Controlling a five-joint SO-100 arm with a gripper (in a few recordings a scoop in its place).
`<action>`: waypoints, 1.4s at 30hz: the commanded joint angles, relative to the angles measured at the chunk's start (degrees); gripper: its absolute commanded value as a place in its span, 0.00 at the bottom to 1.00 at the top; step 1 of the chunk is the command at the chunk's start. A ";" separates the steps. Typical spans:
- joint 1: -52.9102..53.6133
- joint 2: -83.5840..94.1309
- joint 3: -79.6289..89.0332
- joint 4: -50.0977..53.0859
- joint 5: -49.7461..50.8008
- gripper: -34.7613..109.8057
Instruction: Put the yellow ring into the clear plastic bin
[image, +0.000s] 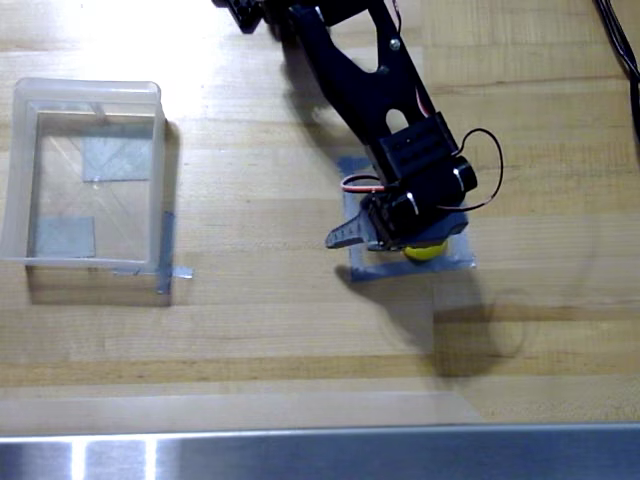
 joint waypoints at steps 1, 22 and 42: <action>-0.09 1.41 -3.52 0.79 0.53 0.53; -0.18 -3.25 -3.43 0.70 0.26 0.52; -0.09 -3.25 -3.43 1.05 -3.96 0.28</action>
